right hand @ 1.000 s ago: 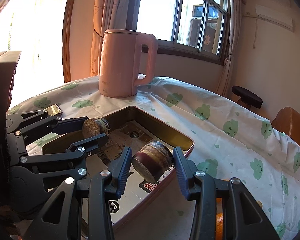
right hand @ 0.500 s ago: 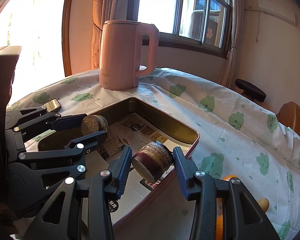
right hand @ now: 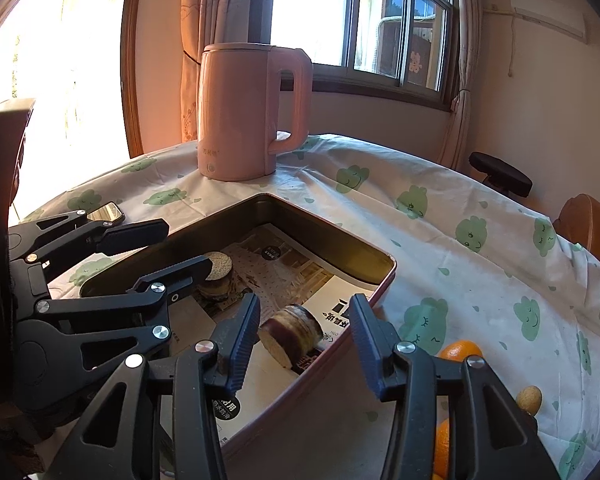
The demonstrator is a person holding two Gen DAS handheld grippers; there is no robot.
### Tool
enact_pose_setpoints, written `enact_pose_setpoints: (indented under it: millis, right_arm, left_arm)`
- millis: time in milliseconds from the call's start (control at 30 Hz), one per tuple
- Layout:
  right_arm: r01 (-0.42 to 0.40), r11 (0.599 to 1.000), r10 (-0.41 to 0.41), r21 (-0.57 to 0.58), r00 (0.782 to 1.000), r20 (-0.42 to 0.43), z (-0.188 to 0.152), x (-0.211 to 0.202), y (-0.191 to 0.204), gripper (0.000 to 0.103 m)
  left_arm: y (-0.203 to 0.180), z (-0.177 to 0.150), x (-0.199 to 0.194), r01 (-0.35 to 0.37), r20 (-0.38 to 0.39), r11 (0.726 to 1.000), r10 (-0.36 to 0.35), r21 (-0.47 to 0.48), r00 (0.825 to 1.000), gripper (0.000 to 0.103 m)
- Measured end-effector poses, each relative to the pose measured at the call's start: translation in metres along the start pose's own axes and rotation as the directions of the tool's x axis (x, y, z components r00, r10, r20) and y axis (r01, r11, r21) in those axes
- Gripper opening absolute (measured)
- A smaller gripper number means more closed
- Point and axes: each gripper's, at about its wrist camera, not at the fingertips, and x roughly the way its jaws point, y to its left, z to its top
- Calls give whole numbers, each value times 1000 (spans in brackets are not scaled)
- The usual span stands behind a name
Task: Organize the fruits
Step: 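Lower the taro piece into the tin and open the right gripper while the left releases its piece, then grasp a small brown round fruit with the right gripper while the left grasps an orange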
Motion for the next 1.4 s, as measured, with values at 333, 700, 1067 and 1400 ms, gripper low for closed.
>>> enact_pose_setpoints:
  millis: [333, 700, 1067, 1400]
  right_arm:
    - [142, 987, -146, 72, 988, 44, -36, -83, -48, 68]
    - [188, 954, -173, 232, 981, -87, -110, -120, -87, 69]
    - [120, 957, -75, 265, 982, -173, -115, -86, -80, 55]
    - [125, 954, -81, 274, 983, -166, -118, -92, -86, 28]
  left_arm:
    - [-19, -4, -45, 70, 108, 997, -67, -21, 992, 84]
    - [-87, -9, -57, 195, 90, 979, -200, 61, 976, 84]
    - [-112, -13, -50, 227, 35, 968, -232, 106, 972, 84]
    - [-125, -11, -44, 284, -11, 949, -285, 134, 958, 83]
